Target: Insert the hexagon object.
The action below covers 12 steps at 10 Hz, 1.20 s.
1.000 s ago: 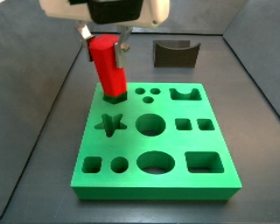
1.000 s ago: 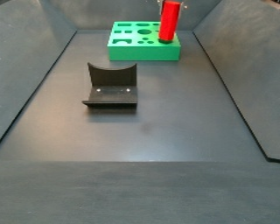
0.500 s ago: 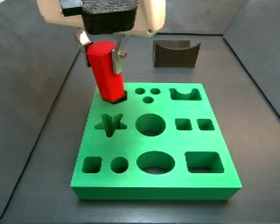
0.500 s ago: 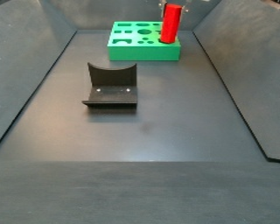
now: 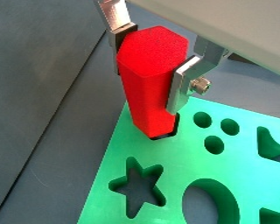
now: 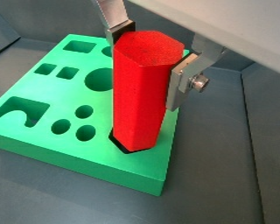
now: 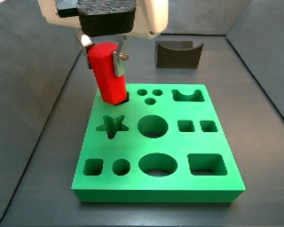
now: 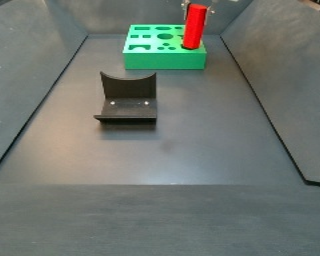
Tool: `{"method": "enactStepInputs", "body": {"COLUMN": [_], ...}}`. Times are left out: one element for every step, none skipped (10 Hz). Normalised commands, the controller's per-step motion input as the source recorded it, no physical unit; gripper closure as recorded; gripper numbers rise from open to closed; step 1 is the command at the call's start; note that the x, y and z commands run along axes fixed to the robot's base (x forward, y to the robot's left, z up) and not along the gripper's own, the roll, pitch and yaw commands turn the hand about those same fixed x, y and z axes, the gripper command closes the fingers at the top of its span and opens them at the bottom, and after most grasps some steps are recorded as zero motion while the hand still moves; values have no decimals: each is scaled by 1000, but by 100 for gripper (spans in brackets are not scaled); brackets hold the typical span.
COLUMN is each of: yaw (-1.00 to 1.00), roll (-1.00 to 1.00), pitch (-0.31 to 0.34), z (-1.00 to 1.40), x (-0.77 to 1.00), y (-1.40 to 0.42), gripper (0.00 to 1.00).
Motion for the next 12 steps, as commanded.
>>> {"method": "enactStepInputs", "body": {"yaw": [-40, -40, -31, -49, -66, -69, -46, 0, 0, 0, 0, 0], "roll": [-94, -80, -70, -27, -34, 0, 0, -56, -131, -130, -110, 17], "pitch": [0, 0, 0, 0, 4, 49, 39, 0, -50, -60, -54, -120], "z": [-426, -434, -449, -440, -634, -723, -640, -294, -229, -300, -486, -383], "x": [120, 106, 106, 0, 0, 51, 51, 0, 0, 0, 49, 0], "y": [0, 0, 0, 0, 0, 0, 0, 0, 0, 0, 0, -209], "gripper": [100, 100, 100, 100, 100, 100, 100, 100, 100, 100, 100, 100]}}
